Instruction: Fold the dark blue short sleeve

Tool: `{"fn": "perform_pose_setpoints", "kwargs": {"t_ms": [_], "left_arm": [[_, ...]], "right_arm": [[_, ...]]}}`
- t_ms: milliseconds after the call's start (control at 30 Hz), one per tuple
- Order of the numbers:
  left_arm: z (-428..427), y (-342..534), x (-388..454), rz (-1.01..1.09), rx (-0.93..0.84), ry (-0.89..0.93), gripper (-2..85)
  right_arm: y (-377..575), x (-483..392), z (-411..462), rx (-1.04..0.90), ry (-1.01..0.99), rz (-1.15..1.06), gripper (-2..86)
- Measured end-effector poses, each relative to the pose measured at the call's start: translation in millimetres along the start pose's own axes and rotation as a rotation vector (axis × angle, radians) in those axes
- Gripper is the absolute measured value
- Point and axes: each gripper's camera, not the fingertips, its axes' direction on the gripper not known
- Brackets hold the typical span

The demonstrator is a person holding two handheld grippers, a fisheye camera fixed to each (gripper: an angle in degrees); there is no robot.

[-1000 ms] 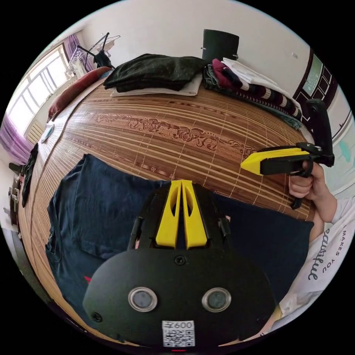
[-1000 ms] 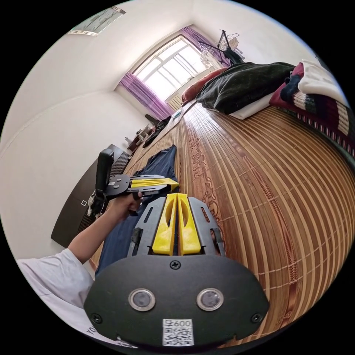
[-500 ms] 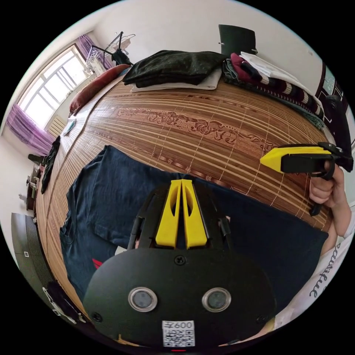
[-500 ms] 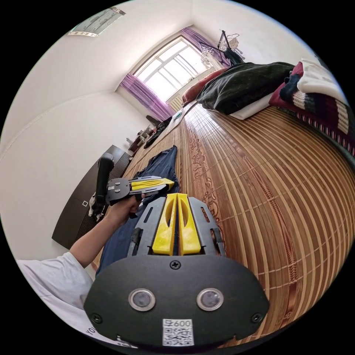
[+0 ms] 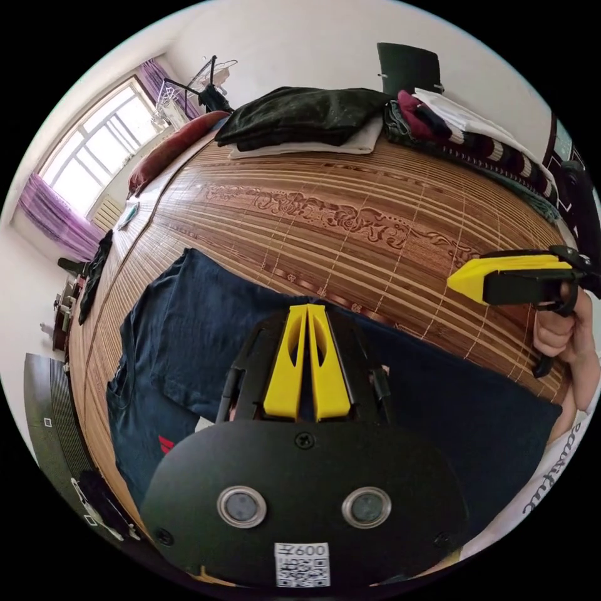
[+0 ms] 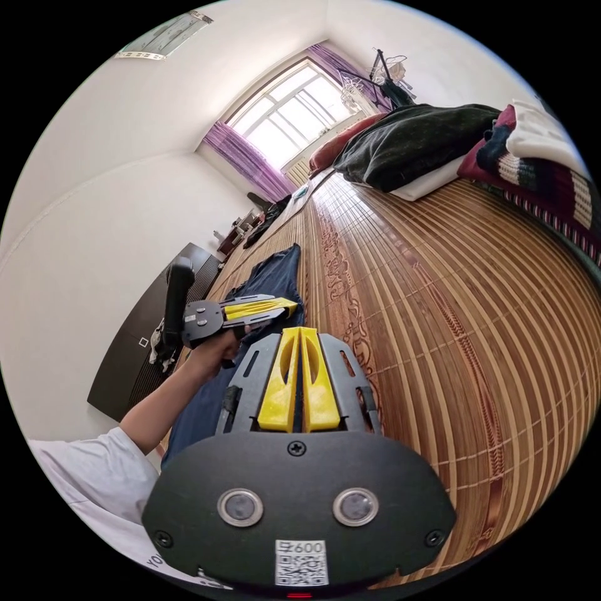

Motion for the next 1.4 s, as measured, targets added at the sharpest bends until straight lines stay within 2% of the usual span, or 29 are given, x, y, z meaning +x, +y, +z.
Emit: {"fn": "perform_pose_setpoints", "kwargs": {"t_ms": [67, 233, 433, 567, 600, 767, 833, 900, 1033, 1167, 1233, 1300, 1400], "left_arm": [[-0.5, 4.6, -2.0, -0.042, 0.017, 0.003, 0.6], [-1.0, 16.0, -31.9, -0.177, 0.044, 0.161, 0.6], [-12.9, 18.7, -45.7, -0.180, 0.073, 0.281, 0.7], [-13.9, 16.7, -47.0, -0.238, 0.082, 0.173, 0.6], [-1.7, 11.9, -41.1, -0.208, 0.031, 0.221, 0.5], [-15.3, 0.7, -30.5, -0.098, 0.027, 0.168, 0.7], [-35.1, -6.1, -54.2, -0.204, 0.132, 0.080, 0.8], [-37.2, -20.4, -77.8, -0.269, 0.152, 0.027, 0.8], [-9.5, -68.0, -121.3, -0.316, 0.059, -0.083, 0.8], [22.8, -103.5, -135.9, -0.294, -0.057, -0.109, 0.8], [52.8, -115.4, -132.6, -0.272, -0.173, -0.169, 0.7], [54.6, -116.5, -131.5, -0.318, -0.154, -0.214, 0.7], [49.5, -111.1, -133.4, -0.366, -0.112, -0.190, 0.7]], "right_arm": [[-0.1, -0.3, 1.0, -0.001, 0.002, 0.001, -0.8], [0.0, -1.1, 2.0, 0.001, 0.004, 0.002, -0.8], [-0.2, -2.2, 3.8, 0.000, 0.003, 0.003, -0.8], [-0.3, -2.7, 5.1, 0.001, 0.003, 0.004, -0.8], [-0.3, -2.7, 5.4, 0.000, 0.002, 0.004, -0.8], [-0.2, -5.7, 8.0, -0.001, 0.010, -0.001, -0.8], [-0.2, -6.8, 9.4, -0.005, 0.010, -0.004, -0.8], [-0.5, -6.9, 10.3, -0.007, 0.012, -0.002, -0.8], [-1.6, -6.5, 12.4, -0.010, 0.008, 0.002, -0.8], [-2.4, -8.2, 15.0, -0.016, 0.010, -0.002, -0.8], [-2.9, -8.0, 15.9, -0.019, 0.005, -0.001, -0.8], [-3.1, -8.7, 16.5, -0.019, 0.005, -0.003, -0.9], [-3.5, -10.6, 18.3, -0.024, 0.011, -0.007, -0.8]]}}
